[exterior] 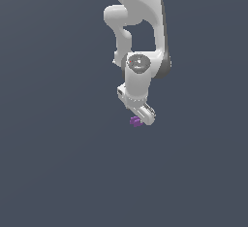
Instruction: Pick up the object and move it to a goal position.
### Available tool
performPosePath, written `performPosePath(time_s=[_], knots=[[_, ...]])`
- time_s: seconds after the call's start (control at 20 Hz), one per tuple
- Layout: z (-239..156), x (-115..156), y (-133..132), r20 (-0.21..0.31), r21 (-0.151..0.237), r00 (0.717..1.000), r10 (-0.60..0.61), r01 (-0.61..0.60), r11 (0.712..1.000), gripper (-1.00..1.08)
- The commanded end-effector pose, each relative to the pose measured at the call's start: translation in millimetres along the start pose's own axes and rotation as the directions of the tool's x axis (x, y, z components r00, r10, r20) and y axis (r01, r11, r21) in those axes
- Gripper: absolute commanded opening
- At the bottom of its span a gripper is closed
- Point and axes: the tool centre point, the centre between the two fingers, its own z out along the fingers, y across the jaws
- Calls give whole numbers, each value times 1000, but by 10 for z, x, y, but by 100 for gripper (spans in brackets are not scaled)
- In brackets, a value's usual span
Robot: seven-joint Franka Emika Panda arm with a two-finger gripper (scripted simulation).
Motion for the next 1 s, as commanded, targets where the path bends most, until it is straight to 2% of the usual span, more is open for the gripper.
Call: performPosePath(time_s=[0.0,0.5,0.95], knots=[[27,-32,-17,-5,1,998,60,-60,998,100],[117,-144,-73,-22,9,964,266,-266,964,100],[154,-193,-96,-28,16,935,354,-353,935,100]])
